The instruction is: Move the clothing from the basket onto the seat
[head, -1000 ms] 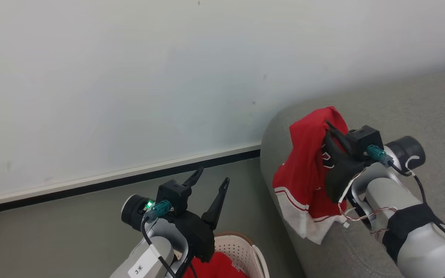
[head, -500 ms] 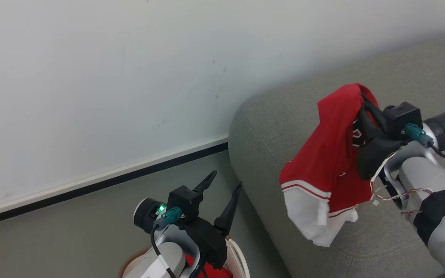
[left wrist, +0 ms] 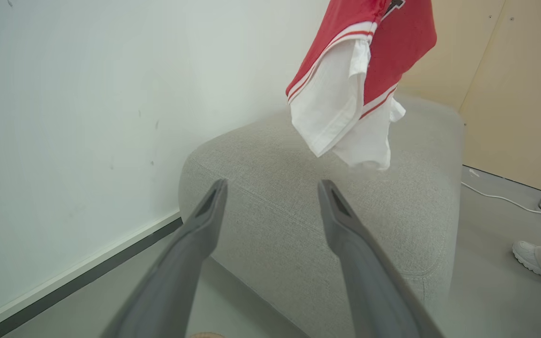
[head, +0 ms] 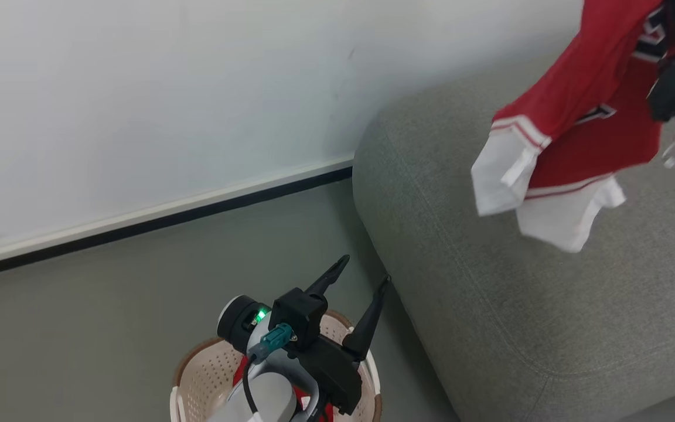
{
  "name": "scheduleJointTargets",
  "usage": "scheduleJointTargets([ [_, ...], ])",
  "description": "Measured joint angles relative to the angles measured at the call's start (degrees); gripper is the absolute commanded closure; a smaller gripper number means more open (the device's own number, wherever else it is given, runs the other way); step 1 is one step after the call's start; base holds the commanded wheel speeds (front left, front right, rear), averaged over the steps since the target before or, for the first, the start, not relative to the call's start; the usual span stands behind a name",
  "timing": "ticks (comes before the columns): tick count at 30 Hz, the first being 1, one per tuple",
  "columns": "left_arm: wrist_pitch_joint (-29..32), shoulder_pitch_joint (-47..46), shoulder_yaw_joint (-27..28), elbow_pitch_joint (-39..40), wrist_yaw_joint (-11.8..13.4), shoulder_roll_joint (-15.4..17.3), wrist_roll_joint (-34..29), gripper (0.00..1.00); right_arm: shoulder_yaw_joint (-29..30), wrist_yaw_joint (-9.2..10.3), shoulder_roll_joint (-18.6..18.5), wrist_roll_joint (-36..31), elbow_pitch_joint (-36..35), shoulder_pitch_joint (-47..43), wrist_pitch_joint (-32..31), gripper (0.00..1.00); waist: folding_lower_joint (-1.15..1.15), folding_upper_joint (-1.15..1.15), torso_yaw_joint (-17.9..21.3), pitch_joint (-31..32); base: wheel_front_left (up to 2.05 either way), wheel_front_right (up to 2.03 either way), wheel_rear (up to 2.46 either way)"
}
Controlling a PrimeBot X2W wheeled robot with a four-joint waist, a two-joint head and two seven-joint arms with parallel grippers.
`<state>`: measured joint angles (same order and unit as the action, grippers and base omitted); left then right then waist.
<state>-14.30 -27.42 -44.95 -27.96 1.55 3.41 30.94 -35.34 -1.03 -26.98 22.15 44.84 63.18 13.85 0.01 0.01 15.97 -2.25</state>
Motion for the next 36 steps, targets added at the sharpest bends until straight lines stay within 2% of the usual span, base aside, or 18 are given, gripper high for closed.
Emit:
scheduleJointTargets([
  [11, 0.00, -3.33, -0.12, 5.52, 0.58, 3.55, -3.98, 0.00, 3.72, -0.07, -6.67, -0.04, 3.18, 12.46, -2.69, 1.00, 0.01, 0.00, -3.46, -8.24, 0.00, 0.00, 0.00],
  [19, 0.00, -7.26, -0.20, 10.65, 1.19, 5.33, -7.14, 0.00, 6.28, 0.20, -9.94, 0.09, 4.82, 15.27, -2.88, 1.00, 0.00, 0.00, -5.62, -14.97, 0.00, 0.00, 0.00],
  [25, 0.10, -9.26, -0.22, 13.30, 1.55, 6.64, -8.88, 0.00, 7.45, 0.90, -9.07, 1.38, 7.44, 15.24, -2.09, 1.00, 0.01, 0.01, -6.12, -20.16, 0.00, 0.00, 0.00],
  [36, 1.36, -10.46, -1.46, 13.17, 1.48, 7.21, -10.15, 0.00, 8.27, 1.45, -1.03, 6.09, 16.00, 3.19, -0.64, 1.00, 0.01, 0.01, -5.13, -26.33, 0.00, 0.00, 0.00],
])
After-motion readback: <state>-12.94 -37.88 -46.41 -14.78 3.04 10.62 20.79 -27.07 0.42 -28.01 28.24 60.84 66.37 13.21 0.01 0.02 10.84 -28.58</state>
